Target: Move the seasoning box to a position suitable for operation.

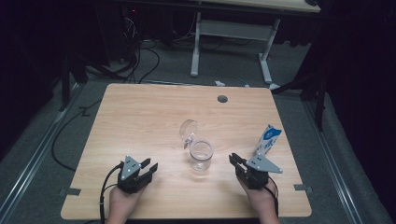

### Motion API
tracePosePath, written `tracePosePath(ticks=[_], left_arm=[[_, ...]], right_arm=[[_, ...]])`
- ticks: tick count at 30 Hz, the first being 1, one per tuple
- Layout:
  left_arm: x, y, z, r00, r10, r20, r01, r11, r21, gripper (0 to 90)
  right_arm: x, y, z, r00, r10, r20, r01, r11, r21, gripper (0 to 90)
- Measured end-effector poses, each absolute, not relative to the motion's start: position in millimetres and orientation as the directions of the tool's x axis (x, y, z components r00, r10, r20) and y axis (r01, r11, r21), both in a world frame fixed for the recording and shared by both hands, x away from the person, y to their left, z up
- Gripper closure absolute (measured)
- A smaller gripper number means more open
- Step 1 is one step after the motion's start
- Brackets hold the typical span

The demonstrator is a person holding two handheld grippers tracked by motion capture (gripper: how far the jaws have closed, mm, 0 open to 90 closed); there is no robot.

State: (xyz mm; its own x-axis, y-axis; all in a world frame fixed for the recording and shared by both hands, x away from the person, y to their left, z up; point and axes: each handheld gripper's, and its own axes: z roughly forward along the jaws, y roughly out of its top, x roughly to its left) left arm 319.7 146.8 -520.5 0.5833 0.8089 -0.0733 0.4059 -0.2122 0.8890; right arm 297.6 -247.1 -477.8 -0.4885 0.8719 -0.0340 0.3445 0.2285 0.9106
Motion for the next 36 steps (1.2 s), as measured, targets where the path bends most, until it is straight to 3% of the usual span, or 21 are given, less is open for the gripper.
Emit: tracePosePath(ticks=[21, 36], left_arm=[[318.4, 146.5, -519.9, 0.583, 0.808, -0.079, 0.393, -0.195, 0.899, 62.2], [307.9, 158.1, -520.9, 0.560, 0.824, -0.080, 0.395, -0.180, 0.901, 62.9]], right_arm=[[277.7, -314.8, -493.3, -0.308, 0.951, -0.016, 0.415, 0.149, 0.897, 69.3], [297.9, -321.2, -494.0, -0.204, 0.979, -0.024, 0.413, 0.109, 0.904, 41.1]])
